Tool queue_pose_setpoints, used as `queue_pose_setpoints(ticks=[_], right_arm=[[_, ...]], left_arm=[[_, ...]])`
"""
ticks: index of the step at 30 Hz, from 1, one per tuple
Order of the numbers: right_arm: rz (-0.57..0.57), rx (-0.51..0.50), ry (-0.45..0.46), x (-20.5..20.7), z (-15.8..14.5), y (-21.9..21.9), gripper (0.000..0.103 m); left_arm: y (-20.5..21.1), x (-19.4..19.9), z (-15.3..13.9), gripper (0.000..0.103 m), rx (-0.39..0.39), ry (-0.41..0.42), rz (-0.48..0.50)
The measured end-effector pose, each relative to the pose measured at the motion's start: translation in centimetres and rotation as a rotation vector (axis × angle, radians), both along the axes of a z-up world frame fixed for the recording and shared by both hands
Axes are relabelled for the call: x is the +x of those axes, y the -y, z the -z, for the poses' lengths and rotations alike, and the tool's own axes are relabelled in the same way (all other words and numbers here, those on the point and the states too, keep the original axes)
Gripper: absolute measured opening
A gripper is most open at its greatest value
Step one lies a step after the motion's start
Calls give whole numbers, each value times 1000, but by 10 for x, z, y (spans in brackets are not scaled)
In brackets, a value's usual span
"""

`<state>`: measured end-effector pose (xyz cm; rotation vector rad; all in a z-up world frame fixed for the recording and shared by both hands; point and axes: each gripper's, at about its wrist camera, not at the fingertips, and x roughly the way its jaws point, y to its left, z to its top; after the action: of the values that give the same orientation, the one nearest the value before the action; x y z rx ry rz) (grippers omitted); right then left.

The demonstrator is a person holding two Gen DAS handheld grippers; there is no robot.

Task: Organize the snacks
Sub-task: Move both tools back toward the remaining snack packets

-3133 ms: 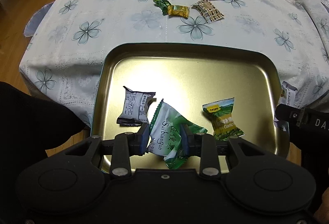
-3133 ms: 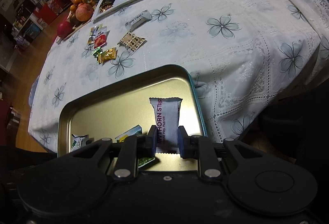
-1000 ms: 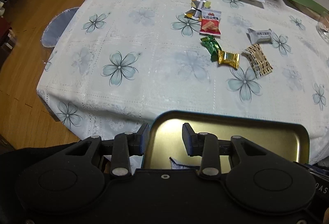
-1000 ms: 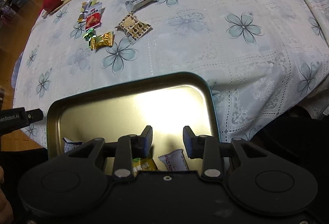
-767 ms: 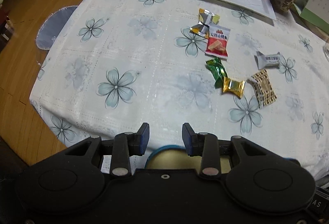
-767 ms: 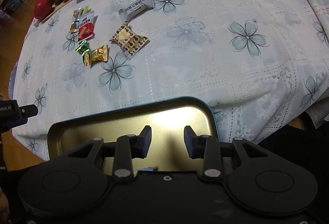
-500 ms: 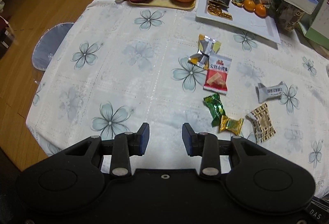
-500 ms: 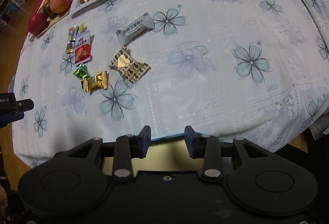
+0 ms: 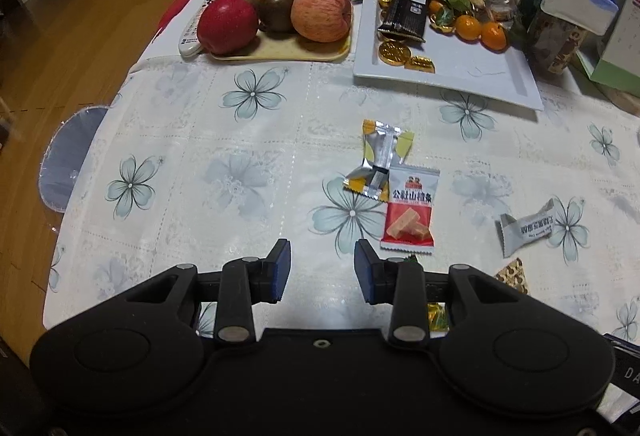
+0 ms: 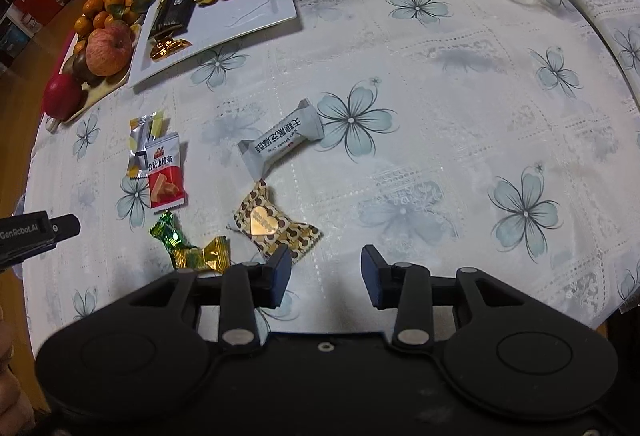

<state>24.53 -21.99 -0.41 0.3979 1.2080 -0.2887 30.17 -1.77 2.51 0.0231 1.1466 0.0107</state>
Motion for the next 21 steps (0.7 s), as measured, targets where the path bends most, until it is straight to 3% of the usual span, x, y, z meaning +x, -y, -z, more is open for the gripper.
queue_pose_setpoints(ticks=[4, 9, 16, 21], right_arm=[[-2, 6, 4, 25, 6, -10, 41], [-29, -5, 53, 61, 10, -36, 43], [-86, -28, 81, 107, 32, -86, 51], [-53, -9, 79, 123, 50, -105, 52]], left_arm=[[-12, 10, -8, 45, -50, 1, -21], [-28, 17, -19, 45, -25, 44, -56], [-57, 26, -15, 45, -86, -16, -137], [-65, 24, -17, 45, -130, -27, -141]])
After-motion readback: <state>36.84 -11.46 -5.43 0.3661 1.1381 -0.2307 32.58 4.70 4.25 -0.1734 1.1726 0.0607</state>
